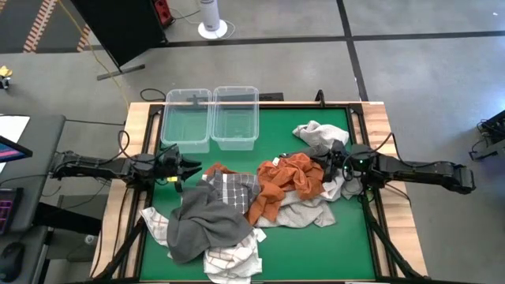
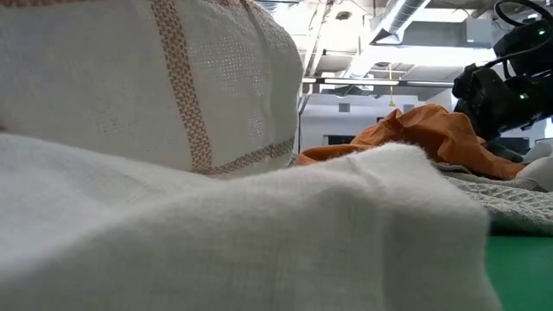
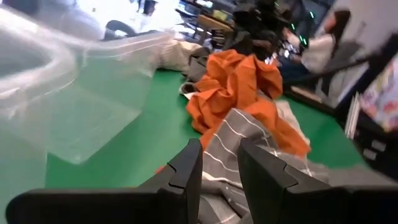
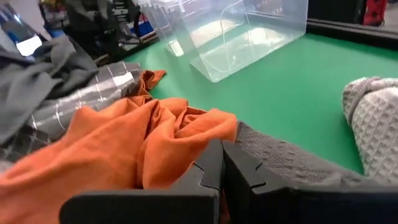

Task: Sort towels by color in basket
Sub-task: Put the orange towel into the right transparent bin

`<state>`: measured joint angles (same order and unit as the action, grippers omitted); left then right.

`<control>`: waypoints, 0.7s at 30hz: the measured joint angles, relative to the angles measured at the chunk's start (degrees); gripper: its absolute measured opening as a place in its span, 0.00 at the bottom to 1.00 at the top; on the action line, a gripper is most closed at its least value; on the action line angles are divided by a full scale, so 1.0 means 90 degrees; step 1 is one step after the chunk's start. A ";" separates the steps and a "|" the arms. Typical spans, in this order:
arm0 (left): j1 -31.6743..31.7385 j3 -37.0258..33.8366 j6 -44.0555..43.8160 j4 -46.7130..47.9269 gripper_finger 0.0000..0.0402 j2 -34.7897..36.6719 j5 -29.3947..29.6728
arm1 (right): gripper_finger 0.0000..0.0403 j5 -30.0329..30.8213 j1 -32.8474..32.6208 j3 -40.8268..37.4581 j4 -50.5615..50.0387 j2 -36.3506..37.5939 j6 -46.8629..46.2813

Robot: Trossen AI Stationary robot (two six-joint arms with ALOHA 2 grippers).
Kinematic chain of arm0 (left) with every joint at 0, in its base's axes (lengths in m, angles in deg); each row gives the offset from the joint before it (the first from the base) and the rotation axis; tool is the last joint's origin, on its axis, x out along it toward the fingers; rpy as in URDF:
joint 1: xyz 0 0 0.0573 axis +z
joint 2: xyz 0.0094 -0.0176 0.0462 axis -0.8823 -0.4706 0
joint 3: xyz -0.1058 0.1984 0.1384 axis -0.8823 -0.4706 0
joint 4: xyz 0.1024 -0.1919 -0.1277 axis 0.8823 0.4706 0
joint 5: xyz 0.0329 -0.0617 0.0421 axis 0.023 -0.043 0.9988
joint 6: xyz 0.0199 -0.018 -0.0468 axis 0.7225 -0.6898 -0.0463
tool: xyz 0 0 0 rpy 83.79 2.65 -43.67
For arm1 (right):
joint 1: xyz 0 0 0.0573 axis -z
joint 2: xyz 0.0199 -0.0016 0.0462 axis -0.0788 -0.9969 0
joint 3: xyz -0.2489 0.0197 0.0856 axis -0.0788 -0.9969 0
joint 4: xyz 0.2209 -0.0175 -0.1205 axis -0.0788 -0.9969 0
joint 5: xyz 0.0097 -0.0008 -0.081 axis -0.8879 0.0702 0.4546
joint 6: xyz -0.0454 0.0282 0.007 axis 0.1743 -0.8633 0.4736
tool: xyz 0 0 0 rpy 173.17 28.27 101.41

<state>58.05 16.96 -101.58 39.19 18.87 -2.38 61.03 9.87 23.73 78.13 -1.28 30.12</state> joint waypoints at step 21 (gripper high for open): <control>0.0000 0.2315 0.0129 0.2593 0.24 -0.0441 -0.0609 | 0.12 0.0187 -0.1568 0.3263 -0.1974 -0.1944 0.0782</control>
<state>58.05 37.80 -100.43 62.52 14.90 -7.86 62.72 -4.24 53.09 60.37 -18.78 37.16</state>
